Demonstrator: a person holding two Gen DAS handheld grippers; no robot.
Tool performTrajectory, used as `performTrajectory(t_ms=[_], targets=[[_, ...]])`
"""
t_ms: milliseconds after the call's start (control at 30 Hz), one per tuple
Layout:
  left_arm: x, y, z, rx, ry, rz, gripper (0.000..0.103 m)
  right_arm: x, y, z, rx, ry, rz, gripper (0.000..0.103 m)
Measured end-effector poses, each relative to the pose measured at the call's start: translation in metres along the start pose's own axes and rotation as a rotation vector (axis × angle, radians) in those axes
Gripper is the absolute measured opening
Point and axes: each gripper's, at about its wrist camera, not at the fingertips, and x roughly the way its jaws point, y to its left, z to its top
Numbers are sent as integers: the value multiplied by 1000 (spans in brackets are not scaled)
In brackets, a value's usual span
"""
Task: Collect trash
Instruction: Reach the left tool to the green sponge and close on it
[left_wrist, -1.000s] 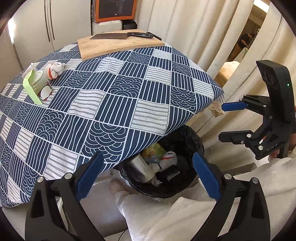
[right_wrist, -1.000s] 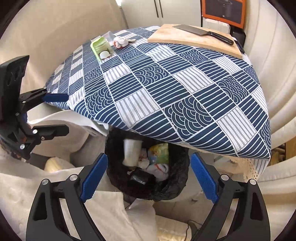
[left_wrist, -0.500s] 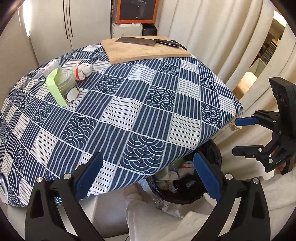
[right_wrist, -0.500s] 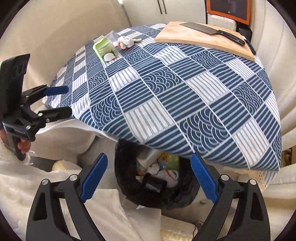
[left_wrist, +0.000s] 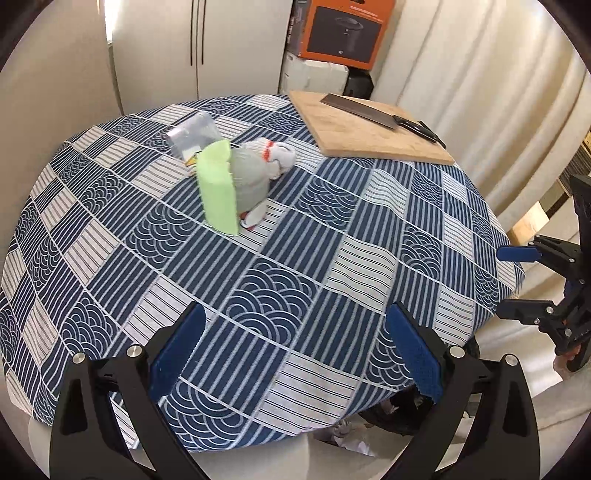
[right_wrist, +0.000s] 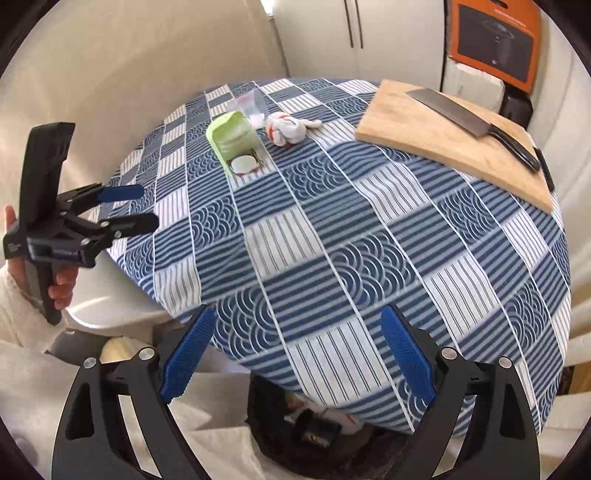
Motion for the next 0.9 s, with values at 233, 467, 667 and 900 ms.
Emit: performTrajectory(t_ms=[233,467,667,900], targets=[[13,54,44,-90,-35,12,96,18,17,19,-3,27,-24,87],[37,82,89,-143,-51,-20,96,20,14,20,64,54,-78,87],[66,85,110,-153,-30,-78,90,12,4,14,145,58,-139,87],[87,87,114,-176,36,-143,42,10,1,8,192,68,-166,87]])
